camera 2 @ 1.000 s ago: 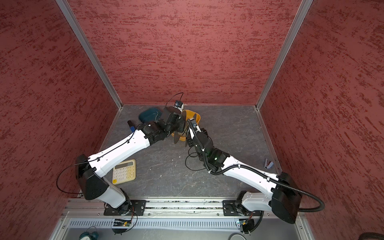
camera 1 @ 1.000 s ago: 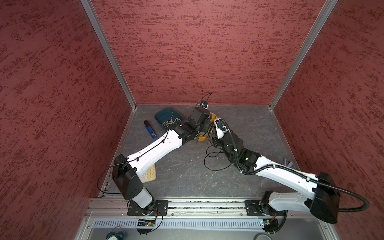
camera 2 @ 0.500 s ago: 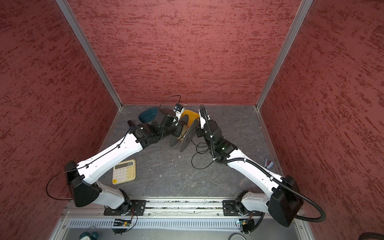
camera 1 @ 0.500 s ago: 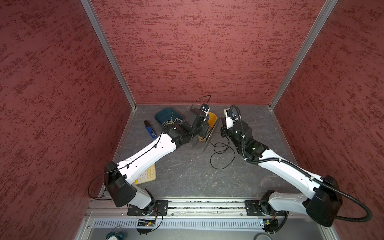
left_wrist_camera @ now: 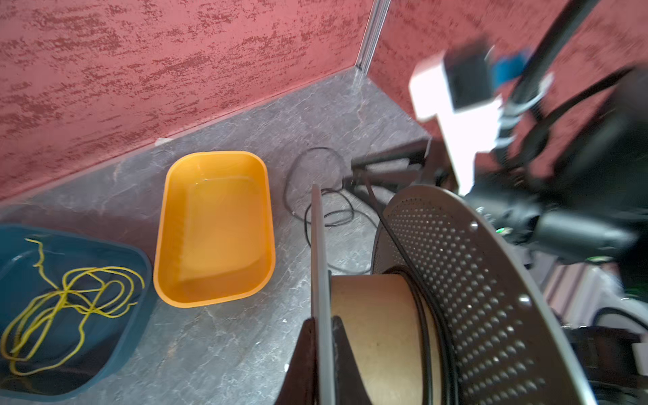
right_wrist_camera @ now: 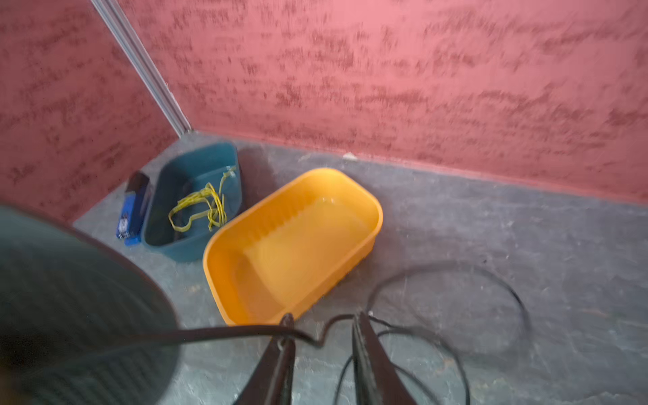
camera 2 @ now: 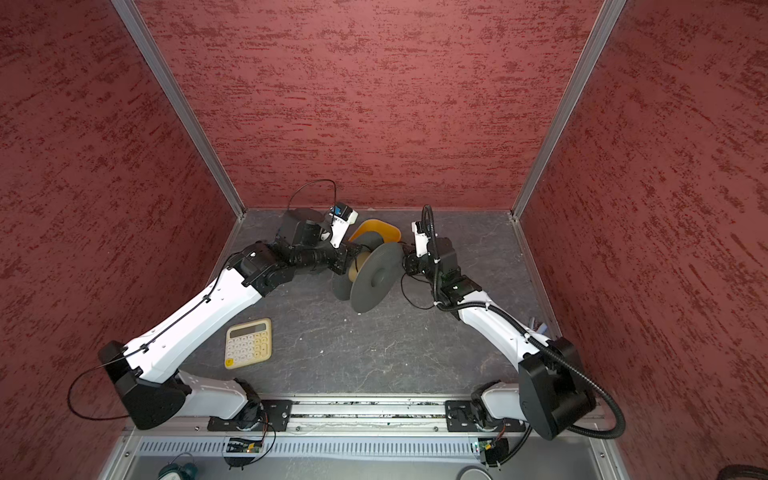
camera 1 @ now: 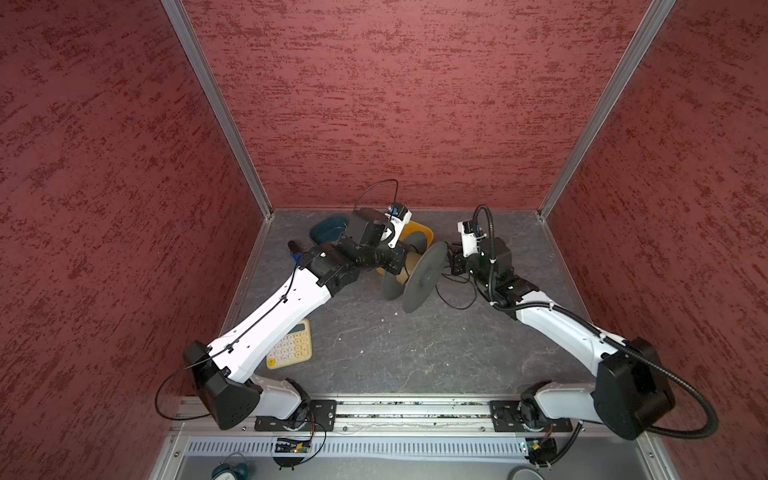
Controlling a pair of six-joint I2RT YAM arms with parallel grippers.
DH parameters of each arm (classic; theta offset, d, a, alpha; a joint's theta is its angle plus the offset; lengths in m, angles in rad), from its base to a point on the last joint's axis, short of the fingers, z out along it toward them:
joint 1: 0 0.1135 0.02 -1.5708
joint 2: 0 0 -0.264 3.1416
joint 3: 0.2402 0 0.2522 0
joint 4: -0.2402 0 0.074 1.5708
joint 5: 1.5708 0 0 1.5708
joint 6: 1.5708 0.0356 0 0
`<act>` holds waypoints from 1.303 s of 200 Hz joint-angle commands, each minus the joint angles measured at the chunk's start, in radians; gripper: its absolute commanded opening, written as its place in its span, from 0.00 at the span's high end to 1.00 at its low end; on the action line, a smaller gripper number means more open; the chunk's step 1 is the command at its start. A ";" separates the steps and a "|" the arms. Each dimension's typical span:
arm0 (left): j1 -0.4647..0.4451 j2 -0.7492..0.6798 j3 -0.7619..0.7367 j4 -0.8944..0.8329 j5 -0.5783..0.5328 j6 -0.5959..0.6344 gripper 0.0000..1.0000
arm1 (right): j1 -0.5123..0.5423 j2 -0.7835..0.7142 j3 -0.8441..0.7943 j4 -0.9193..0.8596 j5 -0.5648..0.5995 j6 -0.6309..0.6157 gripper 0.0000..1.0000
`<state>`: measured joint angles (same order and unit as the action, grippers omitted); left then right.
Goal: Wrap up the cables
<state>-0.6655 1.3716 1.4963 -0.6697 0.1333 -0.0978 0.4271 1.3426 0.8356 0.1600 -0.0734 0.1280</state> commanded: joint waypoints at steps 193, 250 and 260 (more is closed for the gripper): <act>0.058 -0.010 0.192 0.245 0.273 -0.197 1.00 | -0.018 -0.251 -0.624 0.715 -0.246 0.167 0.20; 0.080 0.060 0.264 0.251 0.170 -0.177 1.00 | 0.014 -0.395 -0.655 0.576 -0.182 0.171 0.20; 0.083 0.081 0.284 0.254 0.169 -0.182 1.00 | 0.023 -0.422 -0.660 0.551 -0.178 0.172 0.20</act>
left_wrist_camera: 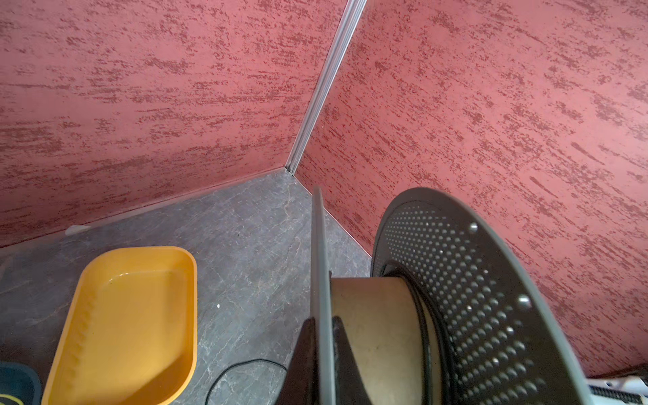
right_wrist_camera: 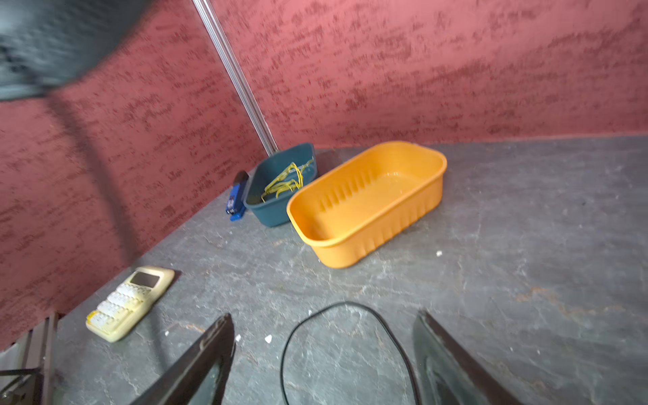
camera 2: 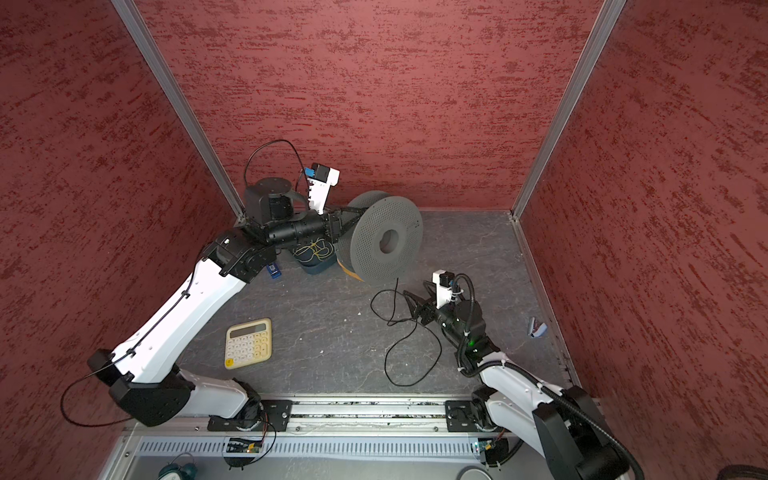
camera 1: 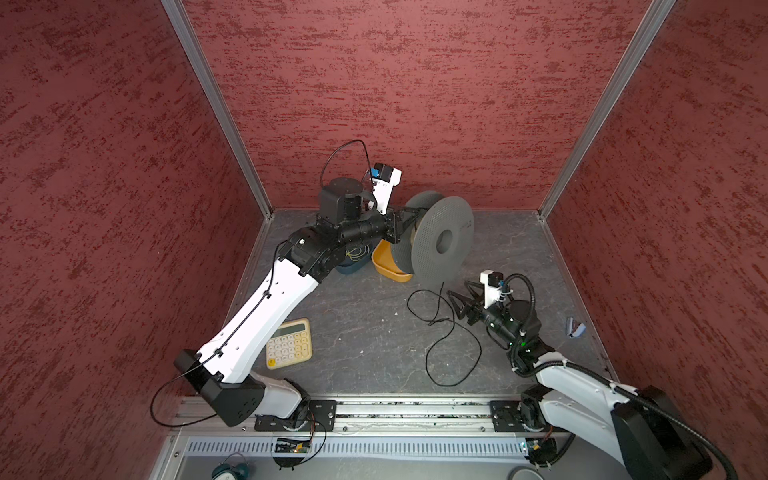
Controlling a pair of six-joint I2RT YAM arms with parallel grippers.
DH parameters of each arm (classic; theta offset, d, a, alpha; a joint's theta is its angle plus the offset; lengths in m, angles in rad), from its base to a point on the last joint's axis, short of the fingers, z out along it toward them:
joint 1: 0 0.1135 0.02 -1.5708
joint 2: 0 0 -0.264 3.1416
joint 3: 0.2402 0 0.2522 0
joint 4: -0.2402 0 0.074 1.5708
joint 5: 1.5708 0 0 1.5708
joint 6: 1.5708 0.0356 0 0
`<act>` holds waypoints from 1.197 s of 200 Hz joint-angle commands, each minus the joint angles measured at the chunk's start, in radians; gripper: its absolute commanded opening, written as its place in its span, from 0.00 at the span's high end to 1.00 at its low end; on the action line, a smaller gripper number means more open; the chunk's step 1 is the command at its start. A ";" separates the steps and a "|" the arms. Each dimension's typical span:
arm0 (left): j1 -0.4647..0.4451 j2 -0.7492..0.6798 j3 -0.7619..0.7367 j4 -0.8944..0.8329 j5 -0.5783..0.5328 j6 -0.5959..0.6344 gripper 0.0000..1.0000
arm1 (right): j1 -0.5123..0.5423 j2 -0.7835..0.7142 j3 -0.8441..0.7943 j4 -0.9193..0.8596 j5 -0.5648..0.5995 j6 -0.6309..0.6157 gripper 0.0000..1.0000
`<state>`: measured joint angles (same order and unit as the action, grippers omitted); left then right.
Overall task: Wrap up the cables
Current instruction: 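Grasp the cable and pull it toward the robot while left lowers spool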
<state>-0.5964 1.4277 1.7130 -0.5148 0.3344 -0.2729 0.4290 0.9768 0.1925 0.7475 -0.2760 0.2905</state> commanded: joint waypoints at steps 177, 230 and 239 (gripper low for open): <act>0.047 0.050 0.066 0.152 -0.060 -0.075 1.00 | 0.086 0.292 0.159 0.164 0.003 0.058 0.26; 0.064 0.015 0.031 0.156 -0.064 -0.077 1.00 | 0.099 0.457 0.196 0.273 0.046 0.141 0.45; 0.071 0.009 0.026 0.156 -0.062 -0.079 1.00 | 0.106 0.471 0.194 0.294 0.050 0.149 0.48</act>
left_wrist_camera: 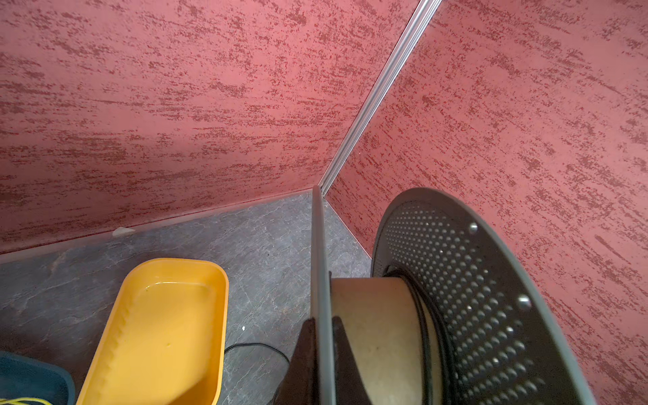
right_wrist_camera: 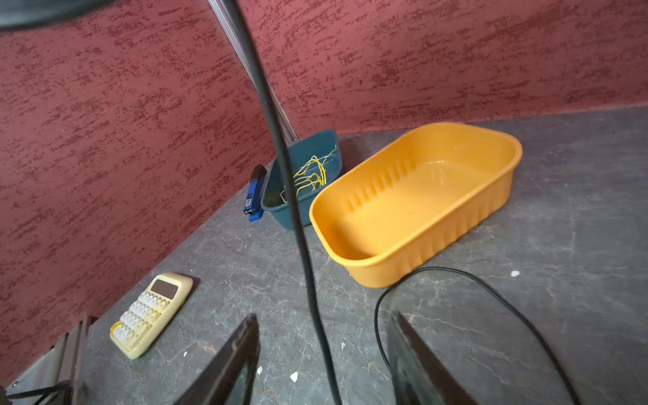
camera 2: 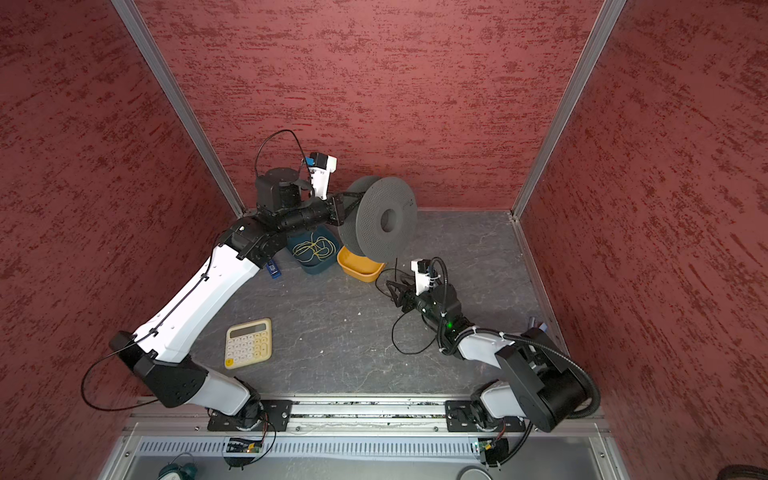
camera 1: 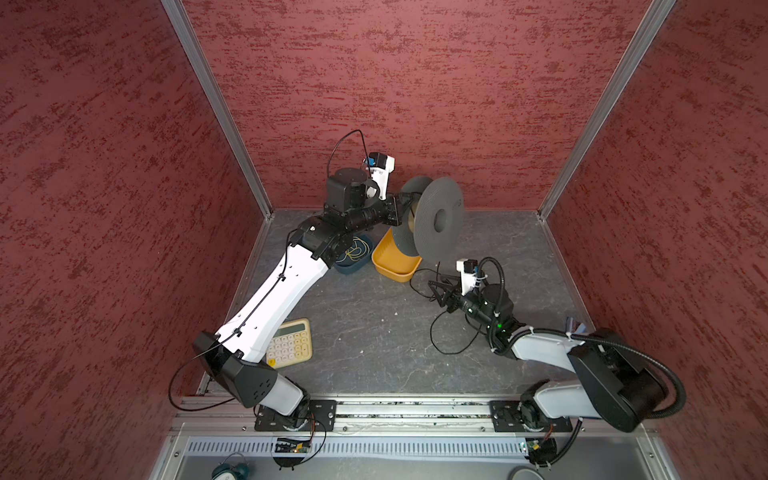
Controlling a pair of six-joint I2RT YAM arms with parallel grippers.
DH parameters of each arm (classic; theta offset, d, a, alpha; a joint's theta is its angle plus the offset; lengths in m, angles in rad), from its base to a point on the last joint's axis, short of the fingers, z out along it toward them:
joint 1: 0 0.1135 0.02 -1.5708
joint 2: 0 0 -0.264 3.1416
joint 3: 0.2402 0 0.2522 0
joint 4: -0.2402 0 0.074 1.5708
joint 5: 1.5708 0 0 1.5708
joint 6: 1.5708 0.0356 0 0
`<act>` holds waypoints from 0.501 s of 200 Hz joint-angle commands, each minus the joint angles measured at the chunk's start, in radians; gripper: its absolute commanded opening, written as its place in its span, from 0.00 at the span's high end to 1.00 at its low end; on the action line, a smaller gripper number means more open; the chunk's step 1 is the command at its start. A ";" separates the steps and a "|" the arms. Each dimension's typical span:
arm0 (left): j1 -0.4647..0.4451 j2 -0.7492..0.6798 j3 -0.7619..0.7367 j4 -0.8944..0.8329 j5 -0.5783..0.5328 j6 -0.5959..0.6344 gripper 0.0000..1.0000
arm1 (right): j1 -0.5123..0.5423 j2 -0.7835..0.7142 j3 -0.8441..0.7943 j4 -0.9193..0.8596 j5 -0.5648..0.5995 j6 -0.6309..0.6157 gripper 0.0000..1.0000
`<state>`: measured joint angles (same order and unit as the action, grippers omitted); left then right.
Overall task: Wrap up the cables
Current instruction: 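Grasp the cable and pull it toward the robot while left lowers spool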
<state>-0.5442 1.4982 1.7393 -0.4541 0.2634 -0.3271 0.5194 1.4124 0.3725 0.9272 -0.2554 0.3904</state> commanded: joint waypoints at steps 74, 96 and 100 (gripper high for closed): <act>0.048 -0.092 -0.036 0.103 -0.024 -0.044 1.00 | 0.126 0.102 0.033 0.024 0.244 0.040 1.00; 0.050 -0.093 -0.037 0.074 -0.102 -0.052 1.00 | 0.183 0.064 0.040 -0.097 0.450 0.005 1.00; 0.051 -0.093 -0.035 0.068 -0.113 -0.052 1.00 | 0.189 0.058 0.036 -0.105 0.470 0.001 1.00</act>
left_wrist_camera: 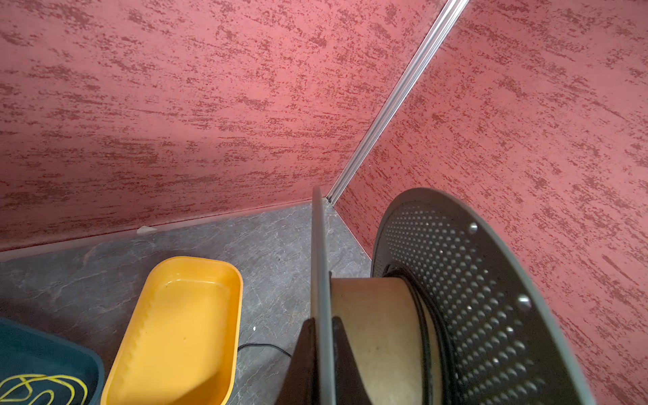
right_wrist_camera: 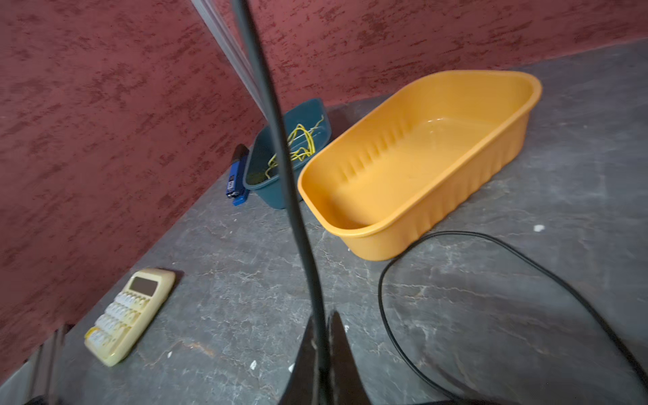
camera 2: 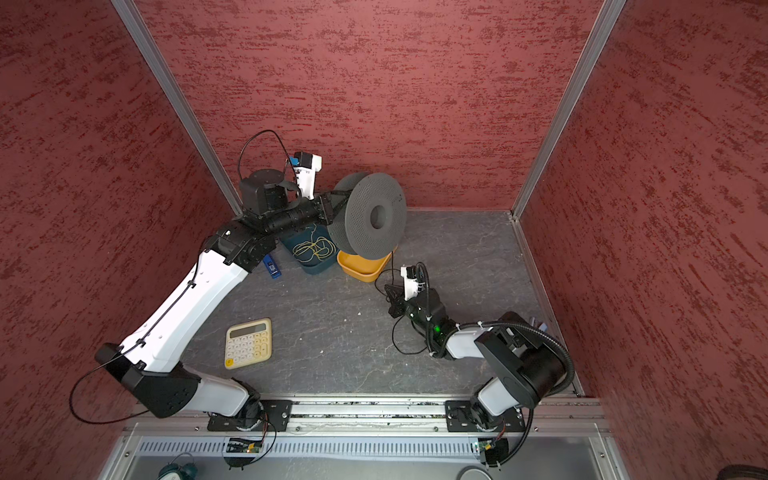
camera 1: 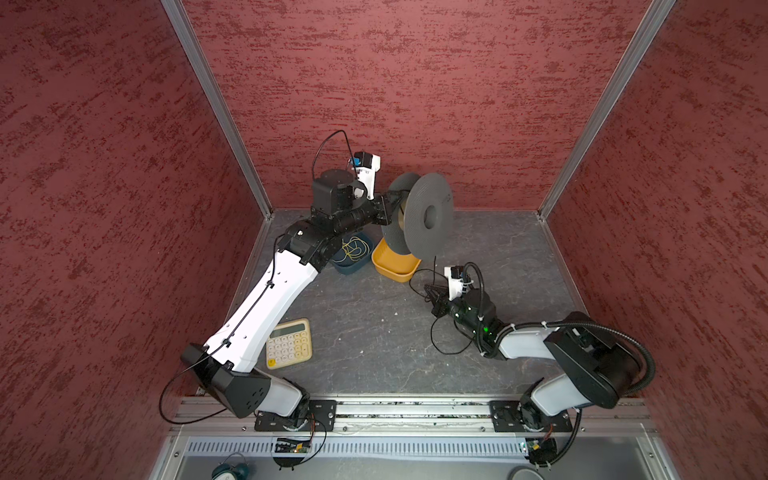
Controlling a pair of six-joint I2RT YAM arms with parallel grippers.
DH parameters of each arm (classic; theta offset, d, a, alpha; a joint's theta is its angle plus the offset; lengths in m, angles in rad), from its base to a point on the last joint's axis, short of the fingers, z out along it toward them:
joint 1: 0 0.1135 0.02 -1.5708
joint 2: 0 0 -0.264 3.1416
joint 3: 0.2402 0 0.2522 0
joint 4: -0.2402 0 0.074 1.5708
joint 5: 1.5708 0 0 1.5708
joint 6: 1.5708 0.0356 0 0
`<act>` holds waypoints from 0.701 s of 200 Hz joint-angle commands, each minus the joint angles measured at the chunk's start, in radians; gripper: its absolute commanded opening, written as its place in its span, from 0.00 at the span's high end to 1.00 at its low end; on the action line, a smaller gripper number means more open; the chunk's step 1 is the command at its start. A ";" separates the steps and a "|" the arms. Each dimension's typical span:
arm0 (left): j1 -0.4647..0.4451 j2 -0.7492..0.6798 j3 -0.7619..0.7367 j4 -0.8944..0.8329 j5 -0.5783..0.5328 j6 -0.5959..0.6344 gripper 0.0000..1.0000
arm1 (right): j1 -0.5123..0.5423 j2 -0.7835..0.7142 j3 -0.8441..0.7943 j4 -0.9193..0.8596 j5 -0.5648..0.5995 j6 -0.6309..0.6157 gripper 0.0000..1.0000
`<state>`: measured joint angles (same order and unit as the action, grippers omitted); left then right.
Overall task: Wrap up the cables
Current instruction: 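Grasp the cable and pull it toward the robot while left lowers spool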
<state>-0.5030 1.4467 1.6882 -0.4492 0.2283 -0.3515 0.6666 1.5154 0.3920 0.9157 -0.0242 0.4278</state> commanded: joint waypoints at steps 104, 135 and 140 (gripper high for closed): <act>-0.025 -0.036 -0.052 0.064 -0.312 -0.012 1.00 | 0.243 -0.095 0.058 -0.218 0.466 -0.229 1.00; -0.074 -0.005 -0.039 0.048 -0.473 0.063 1.00 | 0.345 -0.089 0.104 -0.251 0.524 -0.316 1.00; -0.079 0.005 -0.033 0.042 -0.493 0.072 1.00 | 0.358 -0.087 0.118 -0.264 0.533 -0.325 1.00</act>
<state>-0.5510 1.4395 1.6241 -0.4667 -0.1184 -0.3344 0.9623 1.4281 0.4473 0.6769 0.4286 0.1959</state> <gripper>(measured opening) 0.089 0.057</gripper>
